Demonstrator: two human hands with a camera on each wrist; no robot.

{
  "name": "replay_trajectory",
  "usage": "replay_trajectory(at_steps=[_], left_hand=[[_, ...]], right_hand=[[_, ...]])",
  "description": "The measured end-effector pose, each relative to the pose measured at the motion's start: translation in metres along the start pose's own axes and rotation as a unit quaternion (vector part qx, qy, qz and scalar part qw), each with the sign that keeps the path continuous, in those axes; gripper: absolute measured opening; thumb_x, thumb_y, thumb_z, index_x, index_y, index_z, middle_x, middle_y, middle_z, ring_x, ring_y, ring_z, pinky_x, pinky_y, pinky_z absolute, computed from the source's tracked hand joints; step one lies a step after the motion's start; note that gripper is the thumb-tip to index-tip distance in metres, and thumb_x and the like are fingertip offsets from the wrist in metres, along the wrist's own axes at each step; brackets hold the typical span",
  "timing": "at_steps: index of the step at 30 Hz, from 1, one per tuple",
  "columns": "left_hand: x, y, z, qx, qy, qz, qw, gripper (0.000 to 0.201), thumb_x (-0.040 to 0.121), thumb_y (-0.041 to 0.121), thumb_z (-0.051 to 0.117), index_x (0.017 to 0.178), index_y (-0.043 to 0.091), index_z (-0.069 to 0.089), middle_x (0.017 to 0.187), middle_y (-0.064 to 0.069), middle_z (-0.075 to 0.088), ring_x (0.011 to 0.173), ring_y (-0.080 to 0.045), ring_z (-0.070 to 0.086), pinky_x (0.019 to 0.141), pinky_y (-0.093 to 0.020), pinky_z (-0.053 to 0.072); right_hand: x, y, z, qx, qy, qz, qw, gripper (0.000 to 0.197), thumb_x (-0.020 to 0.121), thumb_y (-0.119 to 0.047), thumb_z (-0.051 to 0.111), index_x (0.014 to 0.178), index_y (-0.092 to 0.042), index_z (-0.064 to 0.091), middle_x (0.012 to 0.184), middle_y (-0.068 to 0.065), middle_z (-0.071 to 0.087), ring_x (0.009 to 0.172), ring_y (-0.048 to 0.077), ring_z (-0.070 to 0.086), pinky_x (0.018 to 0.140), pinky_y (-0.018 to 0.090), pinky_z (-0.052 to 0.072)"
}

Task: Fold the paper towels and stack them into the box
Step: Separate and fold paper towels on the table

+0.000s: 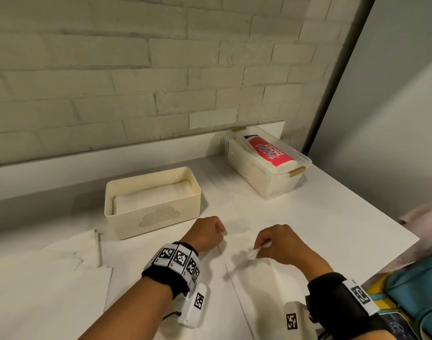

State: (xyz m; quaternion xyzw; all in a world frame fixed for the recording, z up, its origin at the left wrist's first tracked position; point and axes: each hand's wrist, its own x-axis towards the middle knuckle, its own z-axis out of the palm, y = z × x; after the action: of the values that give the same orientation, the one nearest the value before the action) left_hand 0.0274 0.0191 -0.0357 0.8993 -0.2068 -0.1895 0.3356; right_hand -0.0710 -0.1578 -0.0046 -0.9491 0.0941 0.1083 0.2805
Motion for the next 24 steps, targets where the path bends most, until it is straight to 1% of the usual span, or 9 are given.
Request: replay_trajectory(at_steps=[2,4,6,8,10,15,19,22,24], left_hand=[[0.004,-0.004,0.004,0.033,-0.002,-0.031,0.999,0.023,0.083,0.016,0.059,0.106,0.015,0.062,0.114,-0.003,0.062,0.105,-0.017,0.056,0.081,-0.019,0.040],[0.006,-0.007,0.011,0.050,-0.016,-0.052,0.997,0.031,0.080,0.026,0.069,0.107,0.015,0.060,0.115,-0.003,0.060,0.106,-0.017,0.055,0.084,-0.022,0.043],[0.007,-0.007,0.016,0.063,-0.021,-0.056,0.996,0.037,0.077,0.030,0.073,0.108,0.014,0.059,0.114,-0.004,0.060,0.107,-0.019,0.056,0.089,-0.026,0.046],[0.007,-0.006,0.020,0.067,-0.018,-0.051,0.996,0.037,0.076,0.027,0.074,0.109,0.013,0.061,0.114,-0.005,0.061,0.108,-0.020,0.056,0.093,-0.029,0.047],[0.008,-0.005,0.023,0.067,-0.013,-0.042,0.997,0.035,0.075,0.023,0.074,0.107,0.013,0.063,0.113,-0.005,0.063,0.108,-0.020,0.057,0.093,-0.030,0.047],[0.006,-0.007,0.020,0.052,0.038,-0.024,0.998,0.012,0.077,0.019,0.070,0.088,0.016,0.070,0.103,0.002,0.069,0.099,-0.016,0.062,0.085,-0.028,0.050],[0.004,-0.007,0.013,0.006,0.053,-0.008,0.999,0.004,0.076,0.021,0.071,0.079,0.020,0.071,0.098,0.005,0.072,0.093,-0.011,0.064,0.086,-0.030,0.051],[-0.001,-0.002,0.006,-0.055,0.050,0.027,0.997,0.004,0.078,0.020,0.072,0.080,0.016,0.071,0.087,0.003,0.071,0.080,-0.008,0.061,0.072,-0.016,0.048],[-0.005,0.004,0.002,-0.123,0.026,0.031,0.992,0.006,0.078,0.019,0.073,0.076,0.018,0.068,0.076,0.005,0.067,0.070,-0.007,0.058,0.066,-0.014,0.046]], right_hand=[[-0.003,0.002,-0.006,0.003,-0.011,0.005,1.000,0.031,0.071,-0.010,0.077,0.060,-0.033,0.059,0.070,-0.009,0.061,0.061,0.005,0.054,0.054,0.008,0.041],[-0.006,0.003,-0.011,-0.003,-0.011,0.009,1.000,0.033,0.070,-0.010,0.077,0.059,-0.034,0.057,0.077,-0.004,0.064,0.069,0.011,0.057,0.060,0.017,0.045],[-0.007,0.003,-0.012,-0.012,-0.012,0.005,1.000,0.034,0.070,-0.010,0.077,0.058,-0.034,0.057,0.079,-0.004,0.065,0.070,0.009,0.057,0.061,0.016,0.045],[-0.007,0.002,-0.011,-0.003,-0.015,0.003,1.000,0.034,0.071,-0.009,0.076,0.058,-0.033,0.057,0.072,-0.008,0.062,0.062,0.004,0.054,0.054,0.011,0.042],[-0.006,0.002,-0.009,0.008,-0.018,0.005,1.000,0.034,0.071,-0.008,0.076,0.058,-0.033,0.057,0.069,-0.011,0.060,0.057,0.004,0.052,0.051,0.011,0.041],[-0.005,0.004,-0.007,0.021,-0.014,0.014,1.000,0.034,0.069,-0.007,0.076,0.055,-0.034,0.059,0.068,-0.007,0.061,0.061,0.014,0.054,0.054,0.019,0.044],[-0.005,0.001,-0.005,0.023,-0.015,0.006,1.000,0.028,0.069,-0.013,0.078,0.059,-0.033,0.061,0.068,-0.010,0.062,0.062,0.004,0.055,0.055,0.014,0.043],[-0.002,-0.003,-0.005,0.031,0.008,-0.002,0.999,0.015,0.070,-0.014,0.079,0.070,-0.025,0.069,0.073,-0.006,0.065,0.067,0.008,0.057,0.060,0.017,0.046],[0.001,-0.005,-0.005,0.021,0.035,-0.017,0.999,0.014,0.070,-0.015,0.079,0.083,-0.017,0.074,0.077,-0.005,0.065,0.072,0.010,0.058,0.063,0.012,0.044]])
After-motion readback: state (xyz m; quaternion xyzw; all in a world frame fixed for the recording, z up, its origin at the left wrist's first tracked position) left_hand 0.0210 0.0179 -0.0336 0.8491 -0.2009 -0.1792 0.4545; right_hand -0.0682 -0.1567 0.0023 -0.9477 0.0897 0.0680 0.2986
